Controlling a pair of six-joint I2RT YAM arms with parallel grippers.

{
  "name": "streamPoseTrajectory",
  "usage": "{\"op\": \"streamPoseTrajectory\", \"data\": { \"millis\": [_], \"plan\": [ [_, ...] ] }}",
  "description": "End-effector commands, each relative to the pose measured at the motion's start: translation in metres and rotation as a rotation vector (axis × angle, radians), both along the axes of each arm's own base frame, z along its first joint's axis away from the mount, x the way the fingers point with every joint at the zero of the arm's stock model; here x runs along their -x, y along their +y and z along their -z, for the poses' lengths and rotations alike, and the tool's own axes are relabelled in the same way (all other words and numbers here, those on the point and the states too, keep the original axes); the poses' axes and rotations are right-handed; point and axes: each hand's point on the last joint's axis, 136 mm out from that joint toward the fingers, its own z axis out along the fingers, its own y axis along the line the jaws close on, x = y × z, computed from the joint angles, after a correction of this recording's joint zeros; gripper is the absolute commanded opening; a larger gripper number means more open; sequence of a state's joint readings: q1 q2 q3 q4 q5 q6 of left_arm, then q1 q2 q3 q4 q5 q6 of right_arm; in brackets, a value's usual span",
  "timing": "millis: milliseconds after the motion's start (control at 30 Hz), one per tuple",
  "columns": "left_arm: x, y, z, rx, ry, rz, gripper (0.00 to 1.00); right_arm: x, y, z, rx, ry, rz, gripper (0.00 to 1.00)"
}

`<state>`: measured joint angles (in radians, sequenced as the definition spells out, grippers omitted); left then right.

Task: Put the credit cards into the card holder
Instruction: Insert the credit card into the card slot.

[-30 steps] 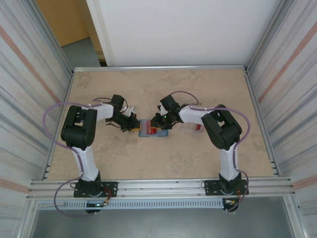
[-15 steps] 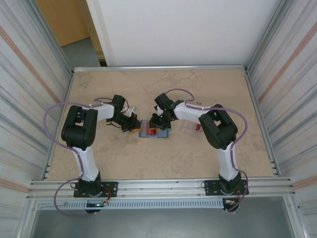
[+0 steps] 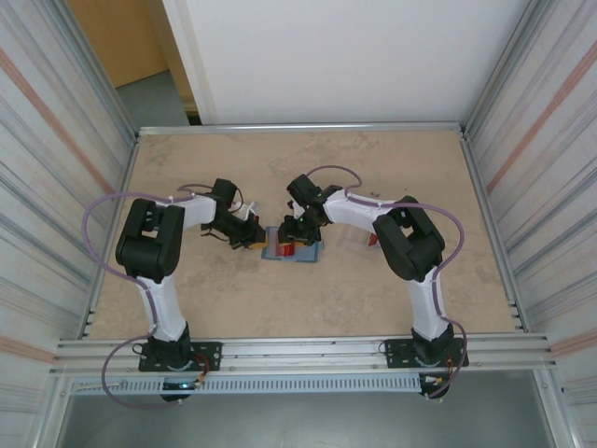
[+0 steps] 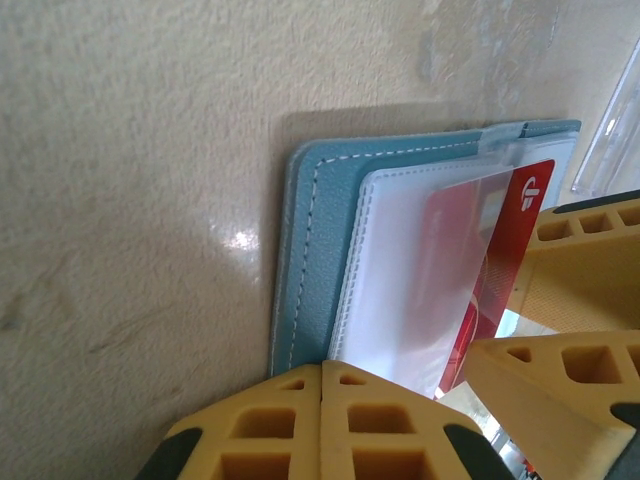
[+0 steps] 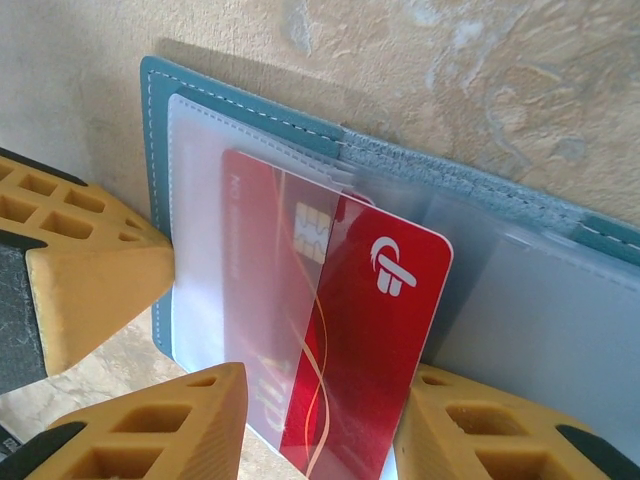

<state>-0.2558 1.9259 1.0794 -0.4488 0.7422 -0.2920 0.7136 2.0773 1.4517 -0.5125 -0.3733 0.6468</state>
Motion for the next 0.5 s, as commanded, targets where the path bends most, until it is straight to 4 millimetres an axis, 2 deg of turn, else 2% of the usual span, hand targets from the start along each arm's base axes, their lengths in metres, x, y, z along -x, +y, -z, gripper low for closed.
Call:
{"op": "streamPoseTrajectory", "data": {
  "millis": [0,300,467],
  "plan": [
    [0.008,0.003,0.003,-0.021,0.027,-0.003,0.0,0.01,-0.012,-0.003,0.075,0.004,-0.016,0.42],
    [0.01,0.002,0.002,-0.009,0.037,-0.008,0.0,0.008,0.011,-0.001,0.052,0.008,-0.036,0.41],
    [0.009,0.001,0.001,-0.006,0.034,-0.01,0.0,0.008,0.01,-0.001,0.064,0.01,-0.042,0.42]
  ]
}}
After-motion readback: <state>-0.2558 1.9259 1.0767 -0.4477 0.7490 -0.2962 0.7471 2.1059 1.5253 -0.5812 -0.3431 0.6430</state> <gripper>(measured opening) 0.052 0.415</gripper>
